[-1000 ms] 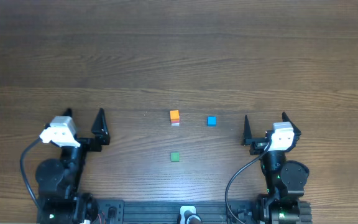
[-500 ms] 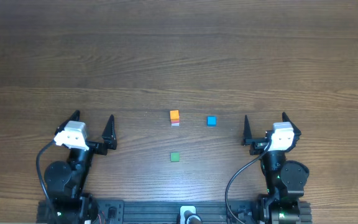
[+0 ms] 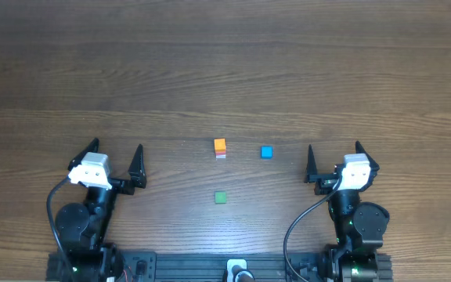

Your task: Stack Cubes

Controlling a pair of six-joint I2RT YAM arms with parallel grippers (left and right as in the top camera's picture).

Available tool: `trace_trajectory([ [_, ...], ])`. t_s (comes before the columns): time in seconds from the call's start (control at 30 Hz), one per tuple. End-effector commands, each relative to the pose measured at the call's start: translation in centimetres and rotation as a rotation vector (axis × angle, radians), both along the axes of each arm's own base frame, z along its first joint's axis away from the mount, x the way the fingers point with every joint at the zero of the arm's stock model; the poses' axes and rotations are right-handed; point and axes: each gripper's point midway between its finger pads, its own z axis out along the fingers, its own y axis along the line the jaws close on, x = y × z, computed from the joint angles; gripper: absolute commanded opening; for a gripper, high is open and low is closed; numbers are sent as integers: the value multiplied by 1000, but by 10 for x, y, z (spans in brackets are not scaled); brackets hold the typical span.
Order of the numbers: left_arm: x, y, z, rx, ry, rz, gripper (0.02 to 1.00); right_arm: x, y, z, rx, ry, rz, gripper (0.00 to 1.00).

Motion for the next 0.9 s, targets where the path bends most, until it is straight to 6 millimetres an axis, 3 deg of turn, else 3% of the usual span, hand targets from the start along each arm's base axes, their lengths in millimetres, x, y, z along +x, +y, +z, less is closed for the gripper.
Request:
trace_trajectory([
  [0.03, 0, 0, 0, 17, -11, -6, 996, 0, -1, -1, -2, -2, -4, 991],
  [0.9, 0, 0, 0, 17, -9, -6, 998, 0, -1, -1, 17, 1, -3, 991],
])
